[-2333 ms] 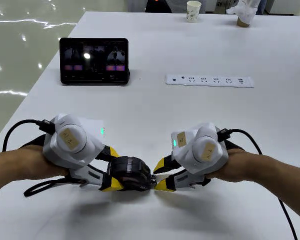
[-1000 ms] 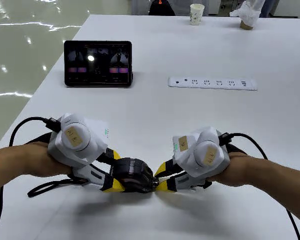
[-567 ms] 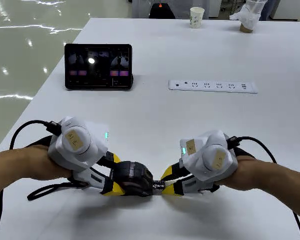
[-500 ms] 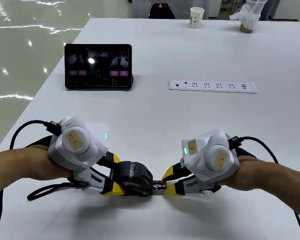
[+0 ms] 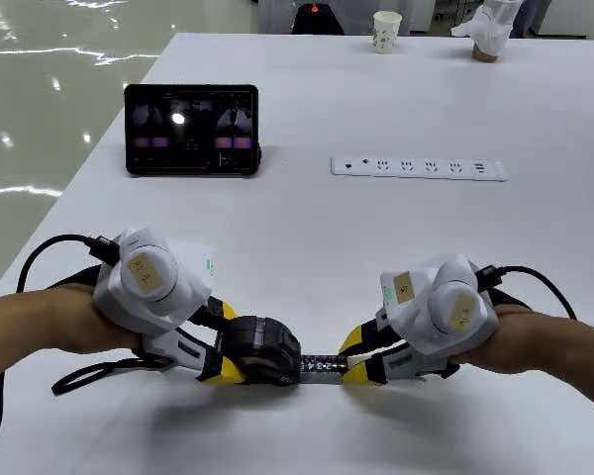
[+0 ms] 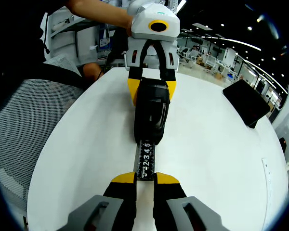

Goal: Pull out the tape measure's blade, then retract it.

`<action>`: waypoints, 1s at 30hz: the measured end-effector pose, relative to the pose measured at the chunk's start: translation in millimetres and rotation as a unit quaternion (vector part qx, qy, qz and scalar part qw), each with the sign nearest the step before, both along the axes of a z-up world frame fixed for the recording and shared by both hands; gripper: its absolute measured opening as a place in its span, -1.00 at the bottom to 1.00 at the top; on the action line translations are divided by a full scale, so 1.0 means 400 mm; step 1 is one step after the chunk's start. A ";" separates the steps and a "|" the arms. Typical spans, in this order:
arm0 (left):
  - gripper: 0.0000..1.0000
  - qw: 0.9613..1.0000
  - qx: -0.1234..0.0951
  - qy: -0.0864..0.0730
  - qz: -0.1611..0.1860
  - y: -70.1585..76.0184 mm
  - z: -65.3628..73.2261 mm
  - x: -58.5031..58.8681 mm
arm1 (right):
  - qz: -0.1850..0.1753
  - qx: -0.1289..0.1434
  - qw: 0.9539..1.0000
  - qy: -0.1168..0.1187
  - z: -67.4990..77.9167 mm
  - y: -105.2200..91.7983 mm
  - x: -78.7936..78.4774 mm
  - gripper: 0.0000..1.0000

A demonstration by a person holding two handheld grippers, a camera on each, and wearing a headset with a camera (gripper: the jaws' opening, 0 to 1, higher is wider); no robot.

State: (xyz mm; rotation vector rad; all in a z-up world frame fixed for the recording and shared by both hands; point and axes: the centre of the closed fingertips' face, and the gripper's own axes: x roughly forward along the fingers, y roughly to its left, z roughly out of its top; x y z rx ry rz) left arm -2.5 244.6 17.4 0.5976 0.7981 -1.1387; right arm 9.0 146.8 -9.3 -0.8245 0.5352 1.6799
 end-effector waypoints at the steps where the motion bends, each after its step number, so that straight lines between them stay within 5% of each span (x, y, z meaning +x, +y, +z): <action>1: -0.48 1.000 0.000 0.000 0.000 0.001 -0.001 0.002 | -0.001 0.000 1.000 0.000 0.000 -0.007 0.002 -0.82; 30: -0.48 1.000 0.001 0.000 0.000 0.008 -0.011 0.009 | -0.029 -0.018 0.999 0.005 0.003 -0.176 0.025 -0.82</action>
